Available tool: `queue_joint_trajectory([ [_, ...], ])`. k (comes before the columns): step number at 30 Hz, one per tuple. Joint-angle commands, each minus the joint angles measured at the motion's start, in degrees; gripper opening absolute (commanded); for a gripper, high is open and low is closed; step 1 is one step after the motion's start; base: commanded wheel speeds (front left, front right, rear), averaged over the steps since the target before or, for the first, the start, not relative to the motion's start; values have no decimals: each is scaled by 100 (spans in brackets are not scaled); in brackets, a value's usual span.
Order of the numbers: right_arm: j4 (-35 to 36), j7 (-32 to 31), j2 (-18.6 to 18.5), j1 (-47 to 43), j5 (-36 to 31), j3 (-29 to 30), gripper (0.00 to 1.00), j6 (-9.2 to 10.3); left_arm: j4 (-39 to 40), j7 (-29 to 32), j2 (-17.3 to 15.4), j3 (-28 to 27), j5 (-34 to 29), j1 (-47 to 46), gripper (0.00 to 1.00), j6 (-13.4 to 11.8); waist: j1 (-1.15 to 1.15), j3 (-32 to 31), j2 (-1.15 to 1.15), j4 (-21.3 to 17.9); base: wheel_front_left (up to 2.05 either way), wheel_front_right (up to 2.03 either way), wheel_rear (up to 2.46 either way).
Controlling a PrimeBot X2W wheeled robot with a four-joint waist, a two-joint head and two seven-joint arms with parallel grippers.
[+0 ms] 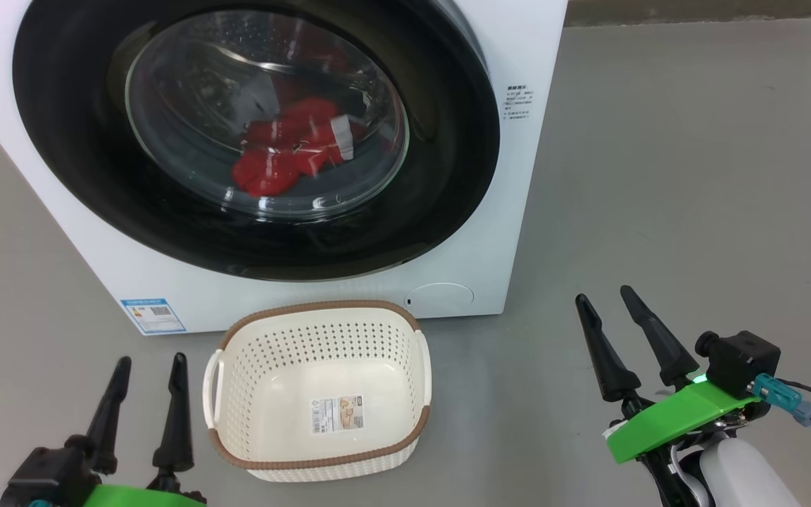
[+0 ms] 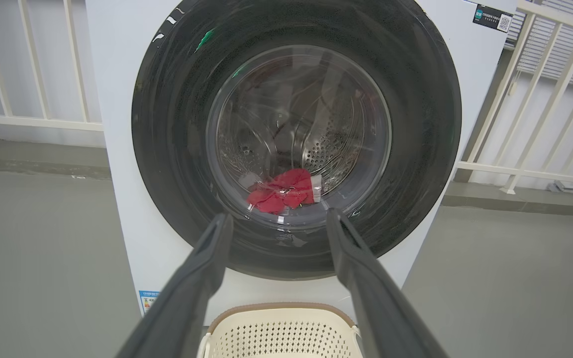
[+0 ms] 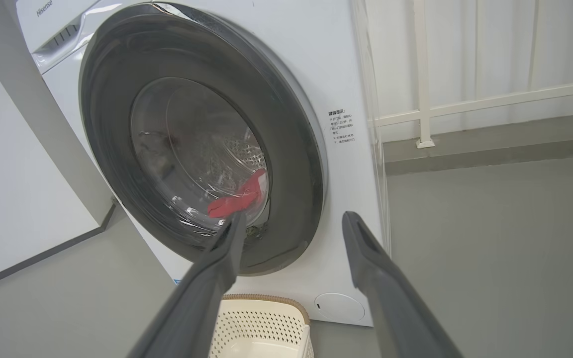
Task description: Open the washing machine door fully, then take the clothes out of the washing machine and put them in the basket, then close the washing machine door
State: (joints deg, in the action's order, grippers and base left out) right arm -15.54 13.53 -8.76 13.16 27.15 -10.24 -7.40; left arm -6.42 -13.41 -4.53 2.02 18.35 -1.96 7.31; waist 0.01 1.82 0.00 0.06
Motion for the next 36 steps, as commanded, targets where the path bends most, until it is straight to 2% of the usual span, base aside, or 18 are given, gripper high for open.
queue_joint_trajectory([
  [1,129,82,-32,245,-160,-143,100,-9,181,-93,-122,-155,-185,-271,100,15,0,3,0,1,0,0,0],
  [5,90,147,-46,277,-389,-157,100,-9,224,-159,-122,-175,-332,-272,100,17,0,9,0,0,0,0,0],
  [17,56,147,-15,282,-414,-115,100,-9,148,-159,-157,-166,-191,-262,100,17,0,22,0,-1,0,0,0],
  [36,4,147,-28,297,-392,-113,100,-9,79,-159,-163,-225,-298,-276,100,17,0,2,0,5,0,0,0],
])
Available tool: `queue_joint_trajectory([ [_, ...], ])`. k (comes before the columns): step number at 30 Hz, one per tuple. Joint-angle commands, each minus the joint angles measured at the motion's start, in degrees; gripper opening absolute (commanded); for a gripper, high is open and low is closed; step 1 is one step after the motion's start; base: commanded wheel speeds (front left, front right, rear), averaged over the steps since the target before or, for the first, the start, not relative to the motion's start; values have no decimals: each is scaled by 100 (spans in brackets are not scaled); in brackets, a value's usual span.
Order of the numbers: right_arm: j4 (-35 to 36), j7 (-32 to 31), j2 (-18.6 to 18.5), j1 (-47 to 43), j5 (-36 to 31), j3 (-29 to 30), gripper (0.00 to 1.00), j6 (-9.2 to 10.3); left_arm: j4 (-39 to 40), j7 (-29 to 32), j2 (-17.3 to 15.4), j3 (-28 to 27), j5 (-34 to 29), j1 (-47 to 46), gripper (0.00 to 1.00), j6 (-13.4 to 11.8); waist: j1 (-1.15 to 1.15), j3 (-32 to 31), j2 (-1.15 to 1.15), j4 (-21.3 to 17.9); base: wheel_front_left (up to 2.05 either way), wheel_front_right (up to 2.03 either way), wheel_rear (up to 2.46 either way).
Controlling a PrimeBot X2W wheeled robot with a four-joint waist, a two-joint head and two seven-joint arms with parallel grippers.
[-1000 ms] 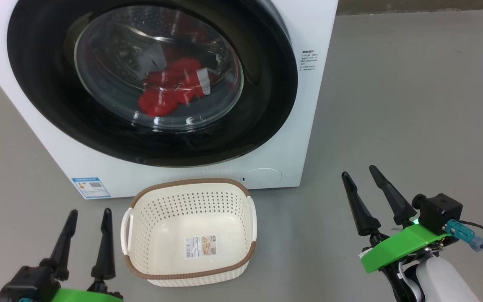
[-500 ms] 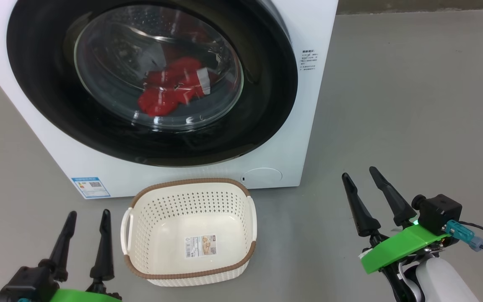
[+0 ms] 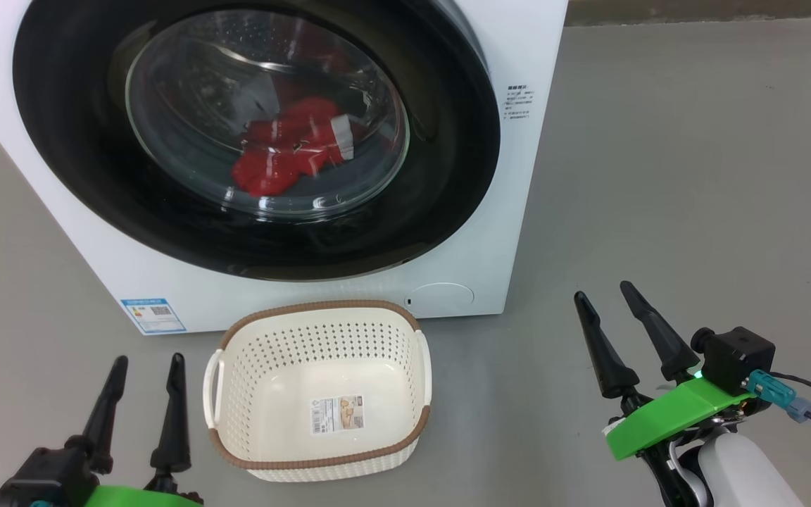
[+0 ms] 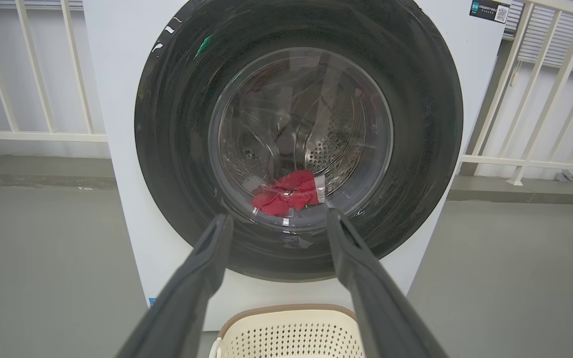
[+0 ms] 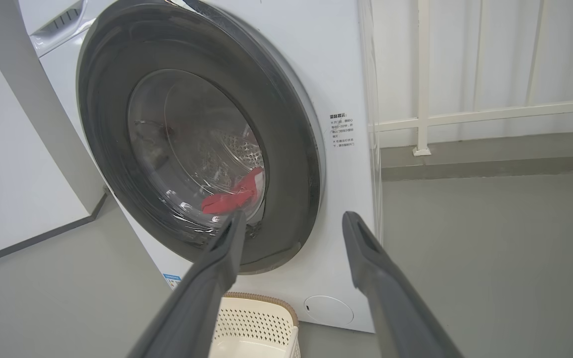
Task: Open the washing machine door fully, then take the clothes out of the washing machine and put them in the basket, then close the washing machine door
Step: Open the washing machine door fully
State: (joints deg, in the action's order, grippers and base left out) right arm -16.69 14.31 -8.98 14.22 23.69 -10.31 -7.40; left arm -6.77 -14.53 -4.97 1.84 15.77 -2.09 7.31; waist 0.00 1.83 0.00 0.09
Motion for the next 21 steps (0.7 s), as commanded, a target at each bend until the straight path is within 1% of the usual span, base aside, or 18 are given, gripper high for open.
queue_joint_trajectory([
  [1,118,69,-8,189,-47,-103,100,-9,110,-47,-118,-210,-42,-261,100,17,0,0,0,2,0,0,0],
  [13,112,69,-37,236,-16,-51,100,-9,69,-47,-129,-187,-34,-264,100,17,0,53,0,39,0,0,0],
  [21,77,69,-119,406,4,-11,100,-9,50,-47,-159,-138,-15,-305,100,18,0,161,0,81,0,0,0],
])
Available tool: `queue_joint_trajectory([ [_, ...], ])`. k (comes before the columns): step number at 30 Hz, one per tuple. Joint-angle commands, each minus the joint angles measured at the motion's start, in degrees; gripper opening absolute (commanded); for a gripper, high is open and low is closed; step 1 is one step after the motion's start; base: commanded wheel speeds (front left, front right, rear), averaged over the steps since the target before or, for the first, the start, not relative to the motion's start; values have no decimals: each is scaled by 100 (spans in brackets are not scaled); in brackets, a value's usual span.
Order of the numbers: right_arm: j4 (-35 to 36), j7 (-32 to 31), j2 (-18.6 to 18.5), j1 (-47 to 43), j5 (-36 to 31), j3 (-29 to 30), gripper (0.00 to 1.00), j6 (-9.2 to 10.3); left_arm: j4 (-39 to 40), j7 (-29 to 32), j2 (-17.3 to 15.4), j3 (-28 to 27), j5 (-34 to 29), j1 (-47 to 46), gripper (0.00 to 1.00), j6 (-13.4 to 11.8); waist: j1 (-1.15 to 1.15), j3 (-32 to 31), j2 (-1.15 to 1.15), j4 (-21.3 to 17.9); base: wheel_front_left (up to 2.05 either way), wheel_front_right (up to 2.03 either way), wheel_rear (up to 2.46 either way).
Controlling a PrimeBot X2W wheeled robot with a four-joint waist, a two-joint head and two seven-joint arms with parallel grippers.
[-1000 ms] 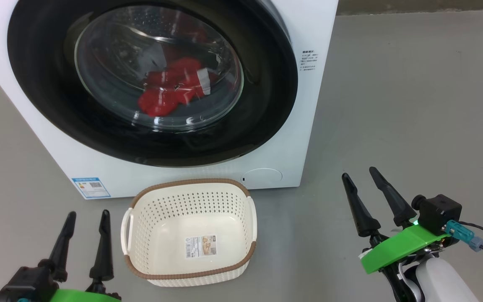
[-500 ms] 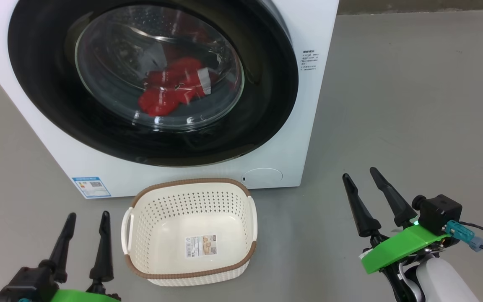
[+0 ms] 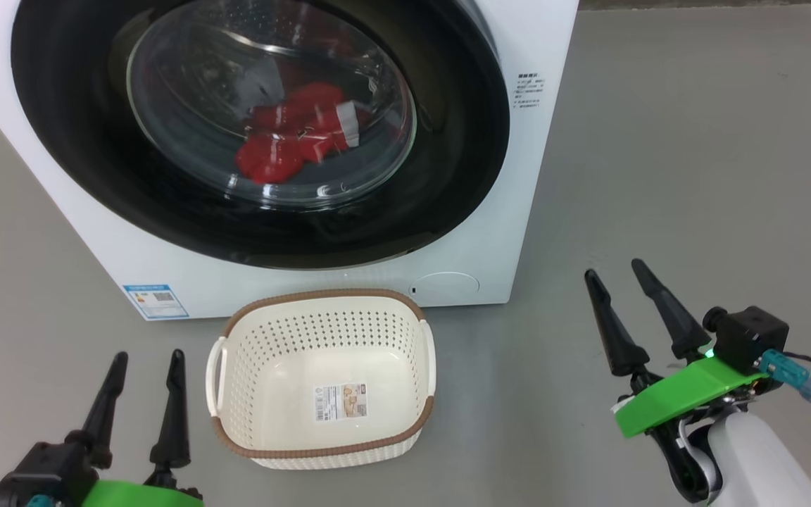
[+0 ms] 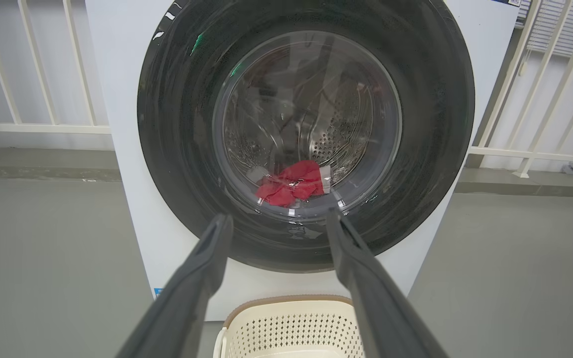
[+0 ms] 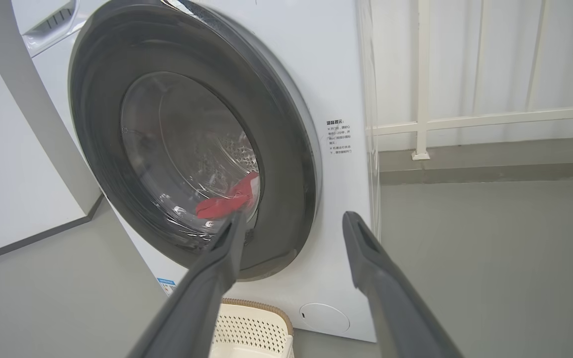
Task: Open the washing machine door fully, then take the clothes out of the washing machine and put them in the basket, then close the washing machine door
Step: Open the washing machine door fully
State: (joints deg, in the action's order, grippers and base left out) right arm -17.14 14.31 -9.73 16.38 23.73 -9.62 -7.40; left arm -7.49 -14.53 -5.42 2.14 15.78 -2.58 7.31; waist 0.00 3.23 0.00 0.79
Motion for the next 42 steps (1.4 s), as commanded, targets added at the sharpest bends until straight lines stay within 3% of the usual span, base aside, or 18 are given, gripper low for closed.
queue_joint_trajectory([
  [1,113,69,-56,218,9,-70,100,-9,118,-47,-115,-162,-15,-263,100,18,0,35,0,18,0,0,0],
  [14,-49,69,-149,674,241,133,100,-9,136,-47,-104,-104,-33,-395,100,18,0,313,0,171,0,0,0],
  [34,-488,69,-603,1807,880,588,100,-9,265,-47,20,-31,63,-793,100,18,0,1052,0,669,0,0,0],
  [35,-510,69,-634,1864,914,604,97,-9,276,-47,26,-38,69,-810,100,18,0,1086,0,689,0,0,0],
  [36,-553,69,-688,1927,913,636,83,-9,287,-47,34,-43,83,-830,100,18,0,1120,0,710,0,0,0],
  [37,-595,69,-725,1993,938,664,61,-9,297,-47,39,-33,96,-851,100,18,0,1152,0,734,0,0,0],
  [38,-631,69,-734,2060,1025,690,47,-9,302,-47,42,-15,108,-871,100,18,0,1181,0,758,0,0,0],
  [41,-774,69,-833,2265,1286,658,20,-9,326,-47,35,25,135,-929,100,18,0,1265,0,824,0,0,0],
  [42,-830,69,-876,2342,1392,628,0,-9,335,-47,34,24,135,-949,100,18,0,1294,0,844,0,0,0],
])
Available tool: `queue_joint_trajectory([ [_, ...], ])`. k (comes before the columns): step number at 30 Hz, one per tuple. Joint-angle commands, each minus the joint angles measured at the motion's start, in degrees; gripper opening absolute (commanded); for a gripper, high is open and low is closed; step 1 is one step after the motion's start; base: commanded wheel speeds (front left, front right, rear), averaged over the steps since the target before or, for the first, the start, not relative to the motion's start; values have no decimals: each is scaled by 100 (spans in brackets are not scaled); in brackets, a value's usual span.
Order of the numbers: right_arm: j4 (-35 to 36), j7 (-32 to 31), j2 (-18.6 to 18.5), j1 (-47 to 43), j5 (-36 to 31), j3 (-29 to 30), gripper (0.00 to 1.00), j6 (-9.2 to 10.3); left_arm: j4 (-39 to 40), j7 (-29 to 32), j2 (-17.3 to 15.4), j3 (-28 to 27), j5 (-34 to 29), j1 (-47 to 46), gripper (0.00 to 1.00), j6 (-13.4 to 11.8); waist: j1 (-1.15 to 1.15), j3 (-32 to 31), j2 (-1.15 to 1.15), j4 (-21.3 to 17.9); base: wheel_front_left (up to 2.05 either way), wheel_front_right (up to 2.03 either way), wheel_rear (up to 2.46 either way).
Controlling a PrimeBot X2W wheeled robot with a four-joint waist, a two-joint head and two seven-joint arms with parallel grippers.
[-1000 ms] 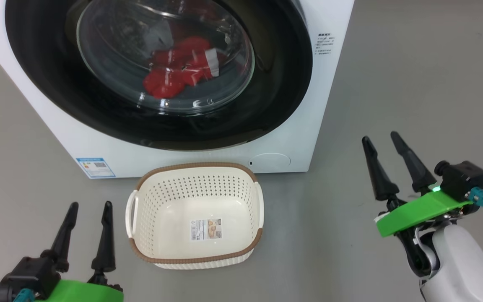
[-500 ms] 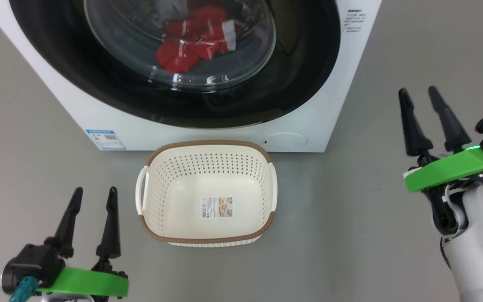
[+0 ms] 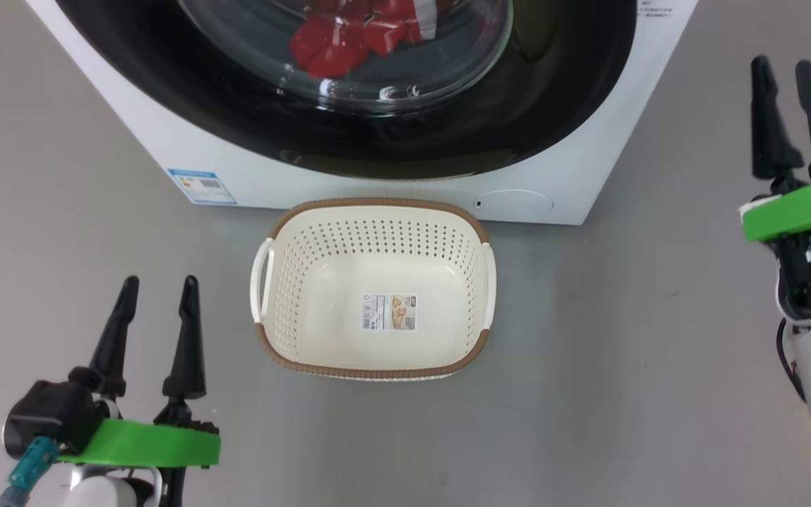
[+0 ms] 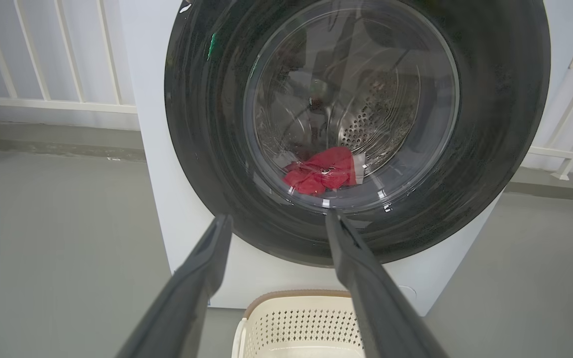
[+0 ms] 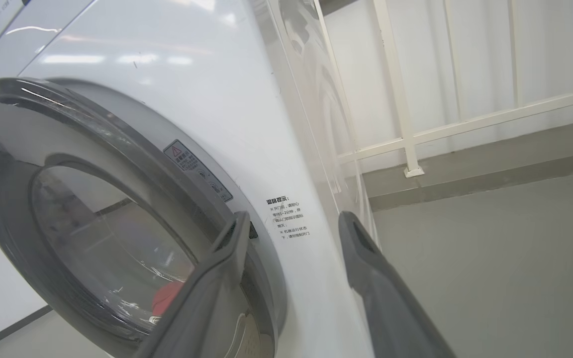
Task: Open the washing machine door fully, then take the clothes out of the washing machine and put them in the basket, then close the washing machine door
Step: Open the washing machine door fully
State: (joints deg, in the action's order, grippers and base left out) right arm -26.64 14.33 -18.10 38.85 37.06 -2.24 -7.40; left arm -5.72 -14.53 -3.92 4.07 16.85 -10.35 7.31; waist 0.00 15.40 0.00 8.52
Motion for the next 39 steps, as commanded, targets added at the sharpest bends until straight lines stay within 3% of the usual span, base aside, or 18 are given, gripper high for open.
queue_joint_trajectory([
  [1,67,66,-63,160,170,-148,0,-9,163,-47,-115,-171,28,-187,100,18,0,99,0,88,0,0,0],
  [15,-204,-1247,-493,1099,2656,-372,0,-9,115,-47,-60,-118,16,-343,100,18,0,449,0,341,0,0,0],
  [21,-372,-2362,-608,1606,3653,-541,0,-9,116,-47,-22,-21,94,-416,100,18,0,592,0,425,0,0,0],
  [32,-833,-3457,-723,2392,4364,-641,0,-9,95,-47,34,-46,200,-557,100,18,0,848,0,621,0,0,0],
  [39,-1090,-3736,-805,2759,4433,-713,0,-9,58,-47,63,-32,244,-597,100,18,0,920,0,710,0,0,0],
])
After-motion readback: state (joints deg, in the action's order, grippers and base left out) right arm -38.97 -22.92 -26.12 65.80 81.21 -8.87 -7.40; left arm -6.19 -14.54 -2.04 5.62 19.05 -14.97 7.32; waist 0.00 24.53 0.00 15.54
